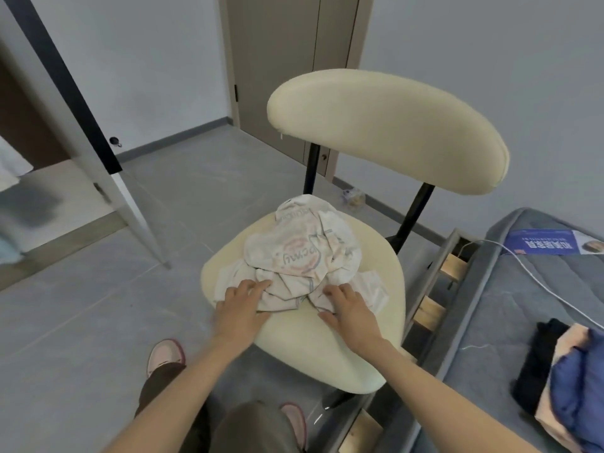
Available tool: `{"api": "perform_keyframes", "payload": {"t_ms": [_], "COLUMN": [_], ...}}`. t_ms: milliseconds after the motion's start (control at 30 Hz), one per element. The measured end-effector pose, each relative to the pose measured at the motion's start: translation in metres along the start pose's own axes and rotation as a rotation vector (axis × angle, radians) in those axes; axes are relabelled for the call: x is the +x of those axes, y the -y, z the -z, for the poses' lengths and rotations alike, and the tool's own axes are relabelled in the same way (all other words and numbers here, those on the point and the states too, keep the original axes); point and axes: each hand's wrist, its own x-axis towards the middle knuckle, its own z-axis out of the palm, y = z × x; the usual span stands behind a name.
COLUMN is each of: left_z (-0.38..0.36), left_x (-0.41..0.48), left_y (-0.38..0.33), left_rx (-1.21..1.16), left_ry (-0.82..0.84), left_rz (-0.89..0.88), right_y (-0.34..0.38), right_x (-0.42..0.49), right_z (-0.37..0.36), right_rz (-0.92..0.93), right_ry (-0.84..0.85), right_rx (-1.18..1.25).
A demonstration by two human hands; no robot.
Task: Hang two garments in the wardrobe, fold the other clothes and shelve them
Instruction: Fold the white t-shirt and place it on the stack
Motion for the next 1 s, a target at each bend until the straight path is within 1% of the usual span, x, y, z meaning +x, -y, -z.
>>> {"api": "perform_keyframes", "payload": {"t_ms": [100, 200, 267, 367, 467, 533, 600, 667, 700, 767, 867, 933, 1000], "left_z": [-0.004, -0.002, 0.002, 0.008, 0.011, 0.012, 0.014, 0.018, 0.019, 0.022, 0.025, 0.026, 0.025], "left_x": [0.004, 0.002, -0.004, -0.021, -0.041, -0.050, -0.054, -0.055, -0.055, -0.053, -0.040, -0.029, -0.015], "left_y": [-0.002, -0.004, -0.004, -0.001, -0.001, 0.000, -0.001, -0.004, -0.007, -0.014, -0.022, -0.024, -0.023], "left_rx": [-0.006, -0.076, -0.112, -0.050, -0.009, 0.006, 0.008, -0.090, -0.165, -0.290, -0.415, -0.478, -0.535], "left_ry": [-0.118, -0.130, -0.086, -0.007, 0.075, 0.168, 0.277, 0.315, 0.286, 0.162, -0.027, -0.043, 0.006], "left_rz": [-0.007, -0.002, -0.023, -0.090, -0.147, -0.166, -0.161, -0.106, -0.068, 0.011, 0.122, 0.190, 0.240], "right_y": [-0.004, -0.005, -0.007, -0.016, -0.030, -0.039, -0.044, -0.043, -0.041, -0.030, -0.011, 0.002, 0.014], "right_x": [0.006, 0.007, 0.003, -0.014, -0.039, -0.056, -0.070, -0.079, -0.082, -0.083, -0.073, -0.060, -0.043], "right_z": [0.002, 0.009, 0.017, 0.033, 0.050, 0.060, 0.069, 0.075, 0.078, 0.083, 0.087, 0.087, 0.085], "right_rz": [0.034, 0.048, 0.065, 0.088, 0.054, 0.028, 0.010, -0.010, -0.015, -0.011, 0.019, 0.057, 0.087], "right_ry": [0.003, 0.049, 0.113, 0.241, 0.386, 0.454, 0.470, 0.419, 0.368, 0.222, 0.014, -0.050, -0.069], "right_rx": [0.003, 0.037, 0.034, -0.035, -0.112, -0.189, -0.235, -0.175, -0.128, -0.081, 0.014, 0.074, 0.092]}}
